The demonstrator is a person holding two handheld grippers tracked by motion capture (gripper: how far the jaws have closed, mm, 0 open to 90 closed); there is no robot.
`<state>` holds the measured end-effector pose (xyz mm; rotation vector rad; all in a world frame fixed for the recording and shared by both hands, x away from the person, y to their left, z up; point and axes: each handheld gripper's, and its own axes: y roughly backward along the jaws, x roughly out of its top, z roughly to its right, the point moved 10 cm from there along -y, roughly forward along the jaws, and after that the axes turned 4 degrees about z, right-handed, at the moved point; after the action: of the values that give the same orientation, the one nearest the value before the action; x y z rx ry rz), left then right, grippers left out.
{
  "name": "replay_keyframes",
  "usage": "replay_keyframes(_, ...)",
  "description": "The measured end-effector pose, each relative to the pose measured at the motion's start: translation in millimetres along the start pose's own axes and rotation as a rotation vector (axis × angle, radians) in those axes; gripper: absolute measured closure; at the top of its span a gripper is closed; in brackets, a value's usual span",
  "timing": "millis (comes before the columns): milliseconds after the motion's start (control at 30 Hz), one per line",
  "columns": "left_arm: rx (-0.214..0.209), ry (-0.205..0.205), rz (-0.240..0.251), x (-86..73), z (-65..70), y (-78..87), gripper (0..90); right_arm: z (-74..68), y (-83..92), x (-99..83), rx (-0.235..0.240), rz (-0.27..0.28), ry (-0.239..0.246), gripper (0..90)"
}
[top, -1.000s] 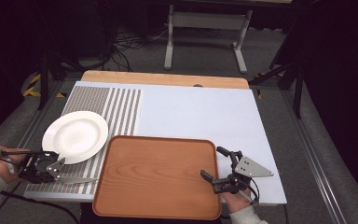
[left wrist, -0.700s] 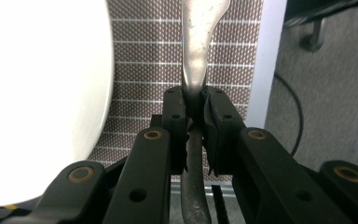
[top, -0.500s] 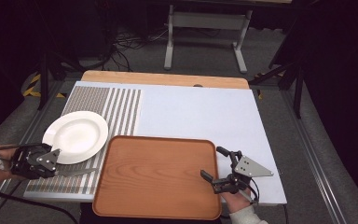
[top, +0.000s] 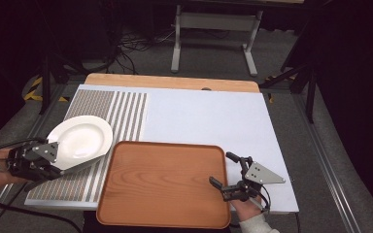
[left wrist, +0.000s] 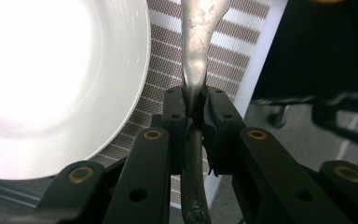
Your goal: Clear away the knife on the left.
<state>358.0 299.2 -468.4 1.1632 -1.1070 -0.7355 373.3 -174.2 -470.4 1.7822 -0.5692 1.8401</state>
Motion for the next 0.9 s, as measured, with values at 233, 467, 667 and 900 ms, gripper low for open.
replay_keyframes(233, -0.054, 0.098, 0.046, 13.3, 5.4, 1.0, 80.1, 0.4, 0.4, 0.4, 0.001, 0.003, 0.001, 1.4)
replay_keyframes(467, -0.121, 0.195, 0.088, 29.1, 13.4, -2.2, 80.1, 0.6, 0.8, 0.8, 0.001, 0.004, -0.002, 1.4)
replay_keyframes(667, -0.164, 0.280, 0.141, 46.5, 19.0, -4.8, 80.1, 0.1, 0.8, 1.1, 0.001, 0.005, 0.000, 1.4)
replay_keyframes(900, -0.180, 0.350, 0.153, 58.7, 22.9, -12.1, 80.1, 0.9, 1.3, 0.9, 0.002, 0.005, -0.003, 1.4)
